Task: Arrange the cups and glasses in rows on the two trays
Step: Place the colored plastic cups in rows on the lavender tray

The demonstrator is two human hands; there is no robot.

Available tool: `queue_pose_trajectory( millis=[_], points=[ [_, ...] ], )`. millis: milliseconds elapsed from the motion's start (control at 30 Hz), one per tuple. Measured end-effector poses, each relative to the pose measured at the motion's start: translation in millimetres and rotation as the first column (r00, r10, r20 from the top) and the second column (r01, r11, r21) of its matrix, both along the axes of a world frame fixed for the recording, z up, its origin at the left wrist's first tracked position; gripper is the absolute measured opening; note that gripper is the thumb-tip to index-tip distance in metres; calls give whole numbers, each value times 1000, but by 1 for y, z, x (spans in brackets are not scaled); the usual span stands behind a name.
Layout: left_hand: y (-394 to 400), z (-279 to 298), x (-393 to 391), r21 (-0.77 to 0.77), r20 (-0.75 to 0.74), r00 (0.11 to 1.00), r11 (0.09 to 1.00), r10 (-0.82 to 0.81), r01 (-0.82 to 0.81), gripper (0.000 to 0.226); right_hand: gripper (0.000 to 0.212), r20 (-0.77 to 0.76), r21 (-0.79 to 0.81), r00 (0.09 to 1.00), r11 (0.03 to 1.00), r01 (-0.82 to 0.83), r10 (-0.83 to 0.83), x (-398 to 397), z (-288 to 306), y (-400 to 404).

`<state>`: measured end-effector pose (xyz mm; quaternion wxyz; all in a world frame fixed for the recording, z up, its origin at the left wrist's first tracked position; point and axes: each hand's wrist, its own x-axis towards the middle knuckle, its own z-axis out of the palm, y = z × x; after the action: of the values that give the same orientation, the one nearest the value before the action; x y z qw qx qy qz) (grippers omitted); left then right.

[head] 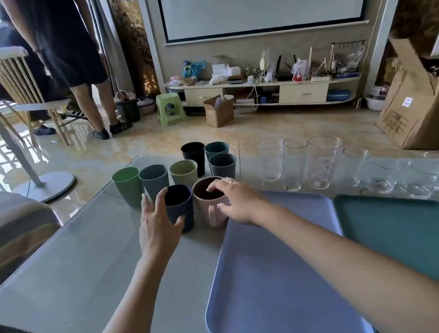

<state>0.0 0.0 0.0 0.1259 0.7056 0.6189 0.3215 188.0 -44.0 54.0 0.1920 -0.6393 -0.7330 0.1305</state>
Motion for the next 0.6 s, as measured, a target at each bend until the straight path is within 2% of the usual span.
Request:
queue_pose_trajectory(
  millis=[67, 167, 233, 333, 467, 600],
  points=[
    [11, 0, 0, -36, 56, 998, 999, -2, 4, 68, 36, 72, 80, 997, 997, 0, -6, -6, 1, 15],
    [27, -3, 1, -92, 23, 998, 994, -61, 63, 45, 30, 59, 162, 997, 986, 33, -43, -14, 7, 41],
    [35, -3, 1, -103, -8, 996, 991, -90, 89, 36, 30, 44, 142, 998, 989, 33, -40, -18, 10, 60],
    [46, -2, -1, -91, -5, 996, 991, -94, 94, 28, 34, 128, 127, 991, 992, 21, -37, -26, 12, 89],
    [51, 2, -3, -41, 72, 997, 999, -5, 8, 19, 32, 169, 84, 980, 993, 89, -102, -37, 6, 123],
    [53, 7, -8, 20, 143, 988, 997, 65, -69, 25, 28, 243, -5, 959, 989, 151, -145, -50, -3, 149]
  ],
)
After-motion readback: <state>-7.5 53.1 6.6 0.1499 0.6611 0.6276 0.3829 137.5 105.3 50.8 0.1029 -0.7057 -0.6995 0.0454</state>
